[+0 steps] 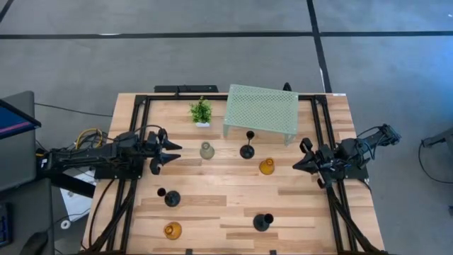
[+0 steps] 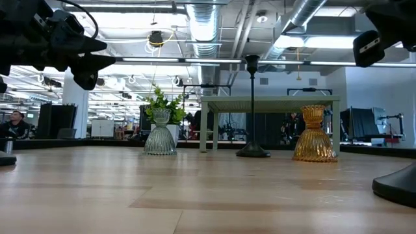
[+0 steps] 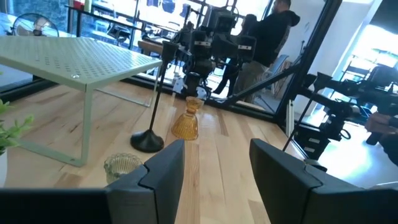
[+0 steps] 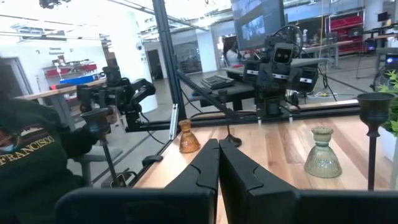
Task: Pick & Place candle stick holders
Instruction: Put the bottom right black metal candle holder on the shelf
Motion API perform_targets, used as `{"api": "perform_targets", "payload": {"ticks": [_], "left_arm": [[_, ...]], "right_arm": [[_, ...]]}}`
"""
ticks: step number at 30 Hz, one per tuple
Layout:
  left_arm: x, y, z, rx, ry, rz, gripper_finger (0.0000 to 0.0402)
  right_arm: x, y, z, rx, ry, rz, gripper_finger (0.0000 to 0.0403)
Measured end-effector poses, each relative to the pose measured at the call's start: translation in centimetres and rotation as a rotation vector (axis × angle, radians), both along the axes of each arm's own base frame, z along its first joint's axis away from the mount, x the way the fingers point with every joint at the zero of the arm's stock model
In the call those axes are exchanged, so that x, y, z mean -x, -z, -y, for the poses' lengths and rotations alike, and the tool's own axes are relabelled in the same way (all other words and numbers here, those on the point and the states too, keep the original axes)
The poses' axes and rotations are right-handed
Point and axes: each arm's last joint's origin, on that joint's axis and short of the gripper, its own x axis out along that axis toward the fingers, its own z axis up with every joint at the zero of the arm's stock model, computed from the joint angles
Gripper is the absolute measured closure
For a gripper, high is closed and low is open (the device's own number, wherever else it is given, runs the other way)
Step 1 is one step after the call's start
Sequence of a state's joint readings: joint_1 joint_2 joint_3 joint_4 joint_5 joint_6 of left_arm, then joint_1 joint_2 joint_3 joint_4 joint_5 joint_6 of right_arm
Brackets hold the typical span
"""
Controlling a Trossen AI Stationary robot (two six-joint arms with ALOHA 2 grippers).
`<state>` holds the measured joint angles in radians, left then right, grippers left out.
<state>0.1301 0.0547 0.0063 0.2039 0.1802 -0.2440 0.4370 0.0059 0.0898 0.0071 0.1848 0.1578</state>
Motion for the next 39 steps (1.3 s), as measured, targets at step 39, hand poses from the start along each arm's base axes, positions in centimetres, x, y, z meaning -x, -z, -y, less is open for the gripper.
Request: {"api": "perform_targets", "payload": {"ticks": [39], "left_arm": [[0.0, -0.1, 0.0, -0.030, -0.005, 0.008, 0.0220]], "right_arm": [[-2.9, 2.0, -4.3, -0.110, -0.029, -0.240, 0.0403]]}}
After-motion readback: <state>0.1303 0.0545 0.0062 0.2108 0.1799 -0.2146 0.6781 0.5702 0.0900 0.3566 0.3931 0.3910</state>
